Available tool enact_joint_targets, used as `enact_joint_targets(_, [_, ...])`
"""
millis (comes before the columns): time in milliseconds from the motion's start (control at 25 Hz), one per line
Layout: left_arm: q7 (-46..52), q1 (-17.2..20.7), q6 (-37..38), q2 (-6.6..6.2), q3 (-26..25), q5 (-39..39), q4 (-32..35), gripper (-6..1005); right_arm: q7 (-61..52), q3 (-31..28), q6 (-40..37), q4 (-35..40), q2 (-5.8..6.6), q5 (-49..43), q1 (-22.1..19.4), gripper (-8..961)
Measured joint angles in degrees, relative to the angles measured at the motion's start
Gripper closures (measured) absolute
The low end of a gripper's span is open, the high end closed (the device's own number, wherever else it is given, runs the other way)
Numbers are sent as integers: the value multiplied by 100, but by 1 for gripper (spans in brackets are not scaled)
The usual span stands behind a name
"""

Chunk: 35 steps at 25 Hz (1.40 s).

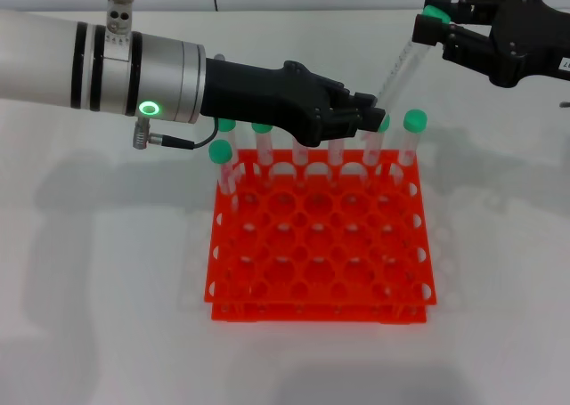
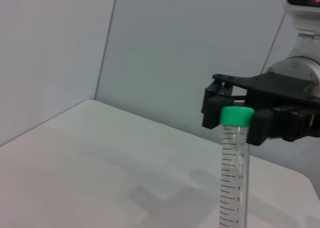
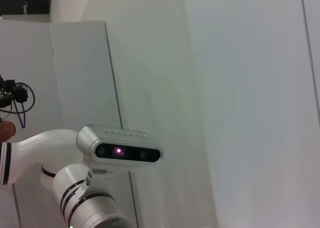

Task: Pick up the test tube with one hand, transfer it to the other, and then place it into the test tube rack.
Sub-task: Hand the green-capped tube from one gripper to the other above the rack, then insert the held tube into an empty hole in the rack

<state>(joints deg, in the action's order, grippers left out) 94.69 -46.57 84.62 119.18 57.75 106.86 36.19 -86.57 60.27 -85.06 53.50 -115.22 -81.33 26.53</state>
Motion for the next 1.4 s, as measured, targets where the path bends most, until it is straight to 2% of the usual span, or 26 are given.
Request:
enact_joint_targets(440, [56, -7, -31, 0, 281, -6, 2, 853, -13, 40, -11, 21, 0, -2, -1, 671])
enact_joint_targets(640, [52, 2, -26, 0, 288, -7, 34, 745, -13, 41, -7, 29, 0, 2, -10, 679])
enact_joint_targets(1080, [202, 23, 122, -5, 274, -24, 135, 308, -5, 37, -6, 47, 0, 32, -38, 679])
enact_joint_targets(1400, [739, 470, 118, -59, 262, 236, 815, 115, -5, 29, -8, 31, 0, 45, -51, 679])
